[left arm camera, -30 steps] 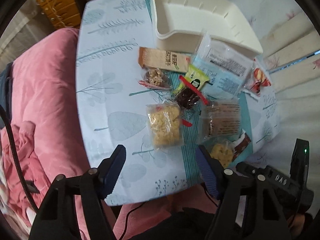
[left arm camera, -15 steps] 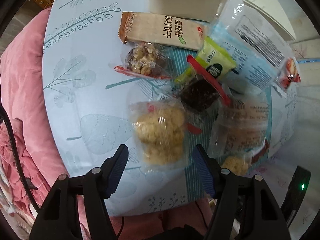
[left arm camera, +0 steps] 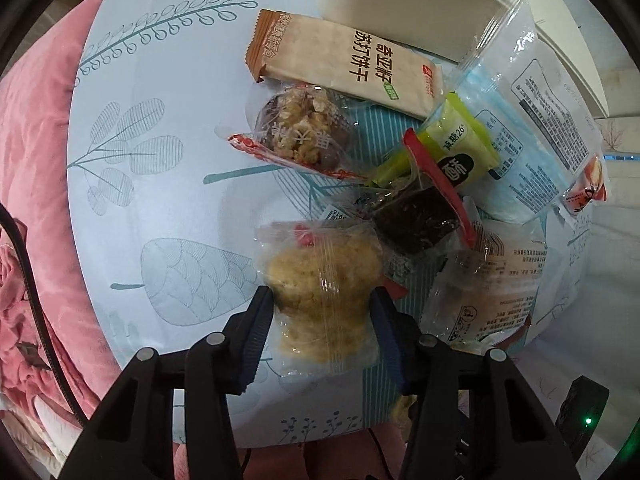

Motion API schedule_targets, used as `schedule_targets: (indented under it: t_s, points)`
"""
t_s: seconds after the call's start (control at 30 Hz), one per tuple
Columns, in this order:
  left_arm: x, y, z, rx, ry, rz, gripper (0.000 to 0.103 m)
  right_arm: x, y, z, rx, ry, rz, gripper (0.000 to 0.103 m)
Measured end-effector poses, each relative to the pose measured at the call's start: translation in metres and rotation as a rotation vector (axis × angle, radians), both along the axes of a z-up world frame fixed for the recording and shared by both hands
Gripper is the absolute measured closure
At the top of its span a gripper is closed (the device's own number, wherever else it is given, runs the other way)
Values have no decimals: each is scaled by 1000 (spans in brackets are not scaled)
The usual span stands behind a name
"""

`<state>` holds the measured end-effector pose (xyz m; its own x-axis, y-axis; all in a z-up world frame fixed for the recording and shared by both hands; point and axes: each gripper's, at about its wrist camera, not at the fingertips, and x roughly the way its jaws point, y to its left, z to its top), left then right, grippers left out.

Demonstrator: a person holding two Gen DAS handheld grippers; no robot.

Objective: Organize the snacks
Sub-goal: 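Grasp the clear bag of rice crisps with the left tool while the right tool grasps the pasta-snack bag, then carry both bags into the white tray while both tools open to release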

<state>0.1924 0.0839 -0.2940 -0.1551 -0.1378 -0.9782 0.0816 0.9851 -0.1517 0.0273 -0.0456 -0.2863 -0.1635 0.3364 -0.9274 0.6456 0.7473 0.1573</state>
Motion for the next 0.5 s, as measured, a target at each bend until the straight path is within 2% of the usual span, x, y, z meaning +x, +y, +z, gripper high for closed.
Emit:
schedule_targets:
  t_s: [0.13,0.23,0.33,0.5]
  points:
    - [-1,11,8,13,-1,-3,64,-5,2,5,32,3,-7,51]
    - [1,18,21,14,1,0,65,-5,3,13,51,-12,-3,51]
    - [1,27,32,32,1,2,66,-3,1,25,62,-44,-3,51]
    - [-6,47,68,6,-16,36,66,8,-6,49,90,-116,7,51]
